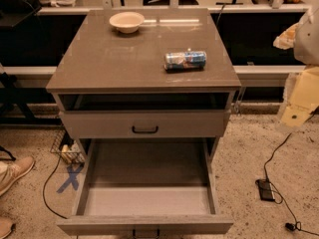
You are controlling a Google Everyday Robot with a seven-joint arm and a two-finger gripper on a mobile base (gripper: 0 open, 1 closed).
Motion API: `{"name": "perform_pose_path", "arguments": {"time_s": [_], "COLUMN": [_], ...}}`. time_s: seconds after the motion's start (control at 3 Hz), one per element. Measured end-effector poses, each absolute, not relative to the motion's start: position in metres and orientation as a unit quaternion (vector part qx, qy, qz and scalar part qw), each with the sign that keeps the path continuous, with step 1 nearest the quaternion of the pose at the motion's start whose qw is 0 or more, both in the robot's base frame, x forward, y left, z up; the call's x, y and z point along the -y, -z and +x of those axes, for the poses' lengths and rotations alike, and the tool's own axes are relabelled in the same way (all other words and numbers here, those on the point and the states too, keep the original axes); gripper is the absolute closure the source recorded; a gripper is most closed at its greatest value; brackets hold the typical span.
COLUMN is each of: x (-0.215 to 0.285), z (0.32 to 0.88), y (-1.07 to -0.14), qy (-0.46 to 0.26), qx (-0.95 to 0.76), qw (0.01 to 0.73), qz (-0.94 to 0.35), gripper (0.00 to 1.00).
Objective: Place redbull can into middle drawer
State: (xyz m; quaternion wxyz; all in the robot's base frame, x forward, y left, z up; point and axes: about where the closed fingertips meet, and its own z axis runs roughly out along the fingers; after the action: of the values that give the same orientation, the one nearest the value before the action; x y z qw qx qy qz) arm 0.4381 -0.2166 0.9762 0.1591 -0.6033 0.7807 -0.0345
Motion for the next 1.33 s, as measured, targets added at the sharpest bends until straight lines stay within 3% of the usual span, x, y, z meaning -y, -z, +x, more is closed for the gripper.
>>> {"name": "perform_pose_path", "arguments": {"time_s": [0.67,1.33], "x": [0.212,0.186], "z": [0.464,0.596], "y": [-0.973,-0.962], "qy": [0.007,-0.078], "qx": [-0.776,-0.757], "qw": [0.200,0.295], "qz": [-0.598,-0.578], "gripper": [0.00,0.00]}}
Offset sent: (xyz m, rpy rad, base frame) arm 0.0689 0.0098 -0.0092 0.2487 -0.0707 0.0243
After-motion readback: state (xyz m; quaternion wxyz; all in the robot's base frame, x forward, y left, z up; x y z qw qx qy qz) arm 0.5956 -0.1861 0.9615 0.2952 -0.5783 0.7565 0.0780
